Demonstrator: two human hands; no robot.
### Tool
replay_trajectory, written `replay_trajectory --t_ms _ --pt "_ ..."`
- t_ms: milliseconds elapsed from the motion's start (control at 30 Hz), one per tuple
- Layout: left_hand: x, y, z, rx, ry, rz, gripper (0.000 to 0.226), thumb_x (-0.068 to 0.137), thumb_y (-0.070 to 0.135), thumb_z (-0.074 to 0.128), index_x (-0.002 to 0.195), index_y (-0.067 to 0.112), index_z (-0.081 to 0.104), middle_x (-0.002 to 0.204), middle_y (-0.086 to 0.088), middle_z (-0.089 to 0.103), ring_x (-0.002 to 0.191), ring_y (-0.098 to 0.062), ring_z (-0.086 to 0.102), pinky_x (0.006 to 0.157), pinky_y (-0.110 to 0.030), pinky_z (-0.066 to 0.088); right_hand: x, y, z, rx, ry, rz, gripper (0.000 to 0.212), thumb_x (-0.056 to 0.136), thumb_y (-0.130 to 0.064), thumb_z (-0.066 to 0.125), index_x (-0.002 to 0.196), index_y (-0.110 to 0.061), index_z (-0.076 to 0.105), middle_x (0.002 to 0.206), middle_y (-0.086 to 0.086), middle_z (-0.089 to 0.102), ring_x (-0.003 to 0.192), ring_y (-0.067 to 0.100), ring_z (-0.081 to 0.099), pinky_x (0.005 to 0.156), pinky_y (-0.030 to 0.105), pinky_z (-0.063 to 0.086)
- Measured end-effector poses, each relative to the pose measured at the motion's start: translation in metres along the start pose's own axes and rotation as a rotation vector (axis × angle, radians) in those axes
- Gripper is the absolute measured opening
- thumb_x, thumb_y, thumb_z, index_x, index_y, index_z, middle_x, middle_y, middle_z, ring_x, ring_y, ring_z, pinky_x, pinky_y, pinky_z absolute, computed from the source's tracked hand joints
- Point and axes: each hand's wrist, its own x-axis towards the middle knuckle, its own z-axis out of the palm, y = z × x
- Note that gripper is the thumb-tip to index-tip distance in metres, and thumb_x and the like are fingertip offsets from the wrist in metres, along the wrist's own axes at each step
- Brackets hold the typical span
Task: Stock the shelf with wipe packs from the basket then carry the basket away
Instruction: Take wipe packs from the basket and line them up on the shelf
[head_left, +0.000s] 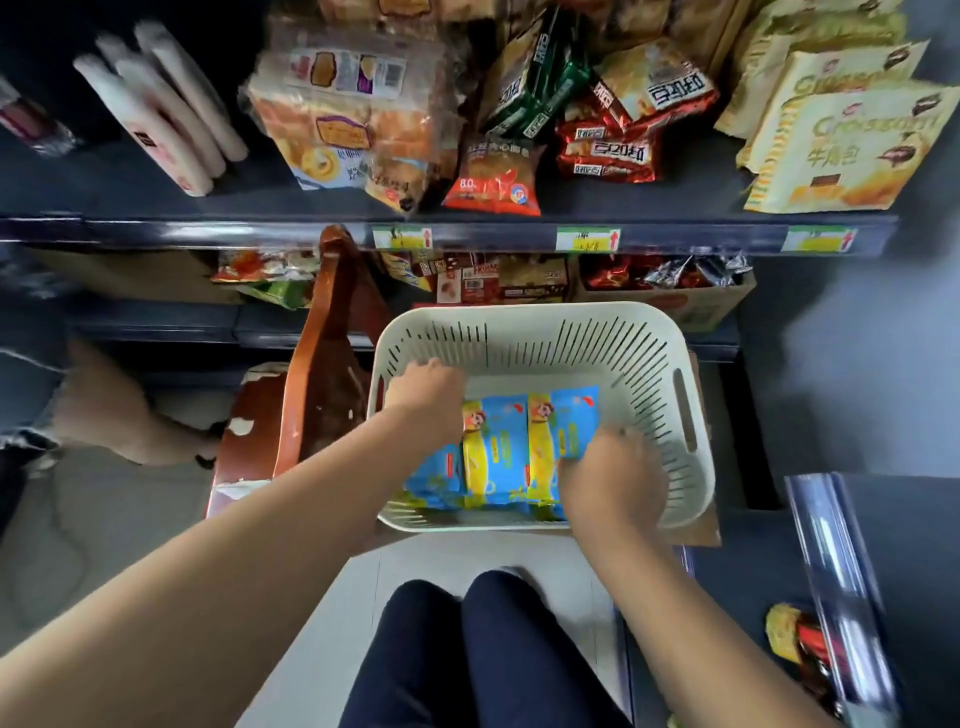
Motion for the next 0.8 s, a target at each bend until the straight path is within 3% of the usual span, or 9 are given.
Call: replay_trajectory --t_ms 100,200,300,400,500,567,633,700,800 --pt "0.003 -0.01 0.001 0.028 -0.021 0.048 0.054 0.073 0.035 0.088 0.116 0.012 0.063 0.116 -0.01 0.059 0.115 -0.032 0.053 0.082 -0.039 0.049 -0.008 -0.002 0.002 0.156 0.056 -0.029 0.029 0.078 -0.02 0.073 0.097 -0.008 0.054 0.092 0.007 0.06 0.091 0.034 0.058 0.069 0.041 0.048" --pt "0.009 -0.023 -0.006 0.063 -0.155 0.115 0.069 0.071 0.037 0.091 0.125 0.014 0.055 0.118 -0.007 0.061 0.112 -0.029 0.058 0.083 -0.035 0.048 -0.008 -0.006 -0.001 0.381 -0.057 -0.047 0.029 0.085 -0.016 0.068 0.102 -0.016 0.045 0.078 -0.009 0.049 0.075 0.027 0.055 0.06 0.036 0.039" --pt "0.009 -0.035 -0.019 0.117 -0.214 0.175 0.069 0.078 0.02 0.086 0.138 0.018 0.053 0.135 -0.006 0.059 0.123 -0.028 0.056 0.096 -0.035 0.05 -0.009 -0.007 -0.013 0.645 -0.073 0.033 0.031 0.084 -0.018 0.074 0.106 -0.022 0.052 0.077 -0.01 0.055 0.074 0.024 0.06 0.065 0.041 0.05" --pt "0.001 -0.044 -0.044 0.041 -0.229 0.204 0.065 0.082 0.028 0.084 0.141 0.018 0.058 0.141 -0.001 0.056 0.129 -0.023 0.053 0.103 -0.03 0.042 -0.004 -0.003 -0.041 0.881 -0.093 0.134 0.028 0.081 -0.02 0.078 0.101 -0.031 0.063 0.088 -0.008 0.067 0.077 0.016 0.067 0.074 0.041 0.057" --pt "-0.014 -0.047 -0.091 -0.118 -0.199 0.212 0.037 0.08 0.035 0.086 0.106 0.015 0.069 0.113 -0.004 0.067 0.097 -0.02 0.059 0.08 -0.031 0.045 0.001 -0.001 -0.087 1.114 -0.137 0.182 0.024 0.078 -0.017 0.083 0.097 -0.028 0.072 0.09 -0.001 0.074 0.073 0.017 0.069 0.067 0.038 0.057" --pt "-0.024 -0.05 -0.128 -0.249 -0.128 0.203 0.037 0.079 0.037 0.086 0.09 0.007 0.067 0.087 -0.005 0.063 0.077 -0.019 0.054 0.066 -0.033 0.04 0.0 -0.003 -0.122 1.261 -0.156 0.159 0.023 0.078 -0.013 0.085 0.095 -0.023 0.075 0.084 -0.001 0.075 0.07 0.013 0.069 0.058 0.03 0.056" --pt "-0.038 -0.049 -0.165 -0.498 -0.069 0.192 0.04 0.076 0.039 0.089 0.088 0.008 0.068 0.08 -0.012 0.064 0.072 -0.018 0.055 0.064 -0.032 0.041 0.001 -0.01 -0.158 1.429 -0.157 0.126 0.02 0.081 -0.006 0.082 0.097 -0.016 0.075 0.088 0.003 0.077 0.078 0.017 0.073 0.061 0.028 0.057" --pt "-0.055 -0.044 -0.195 -0.757 0.0 0.219 0.03 0.079 0.029 0.089 0.091 0.008 0.071 0.083 -0.017 0.071 0.072 -0.018 0.06 0.063 -0.029 0.046 0.001 -0.018 -0.191 1.54 -0.113 0.099 0.019 0.083 -0.003 0.079 0.1 -0.012 0.075 0.099 0.012 0.078 0.092 0.03 0.075 0.076 0.04 0.062" --pt "-0.079 -0.028 -0.231 -0.937 0.114 0.289 0.024 0.083 0.018 0.085 0.094 0.003 0.07 0.078 -0.014 0.069 0.068 -0.016 0.058 0.058 -0.023 0.045 -0.002 -0.031 -0.234 1.613 -0.029 0.027 0.019 0.085 -0.005 0.078 0.103 -0.01 0.076 0.109 0.022 0.075 0.106 0.042 0.071 0.092 0.058 0.058"
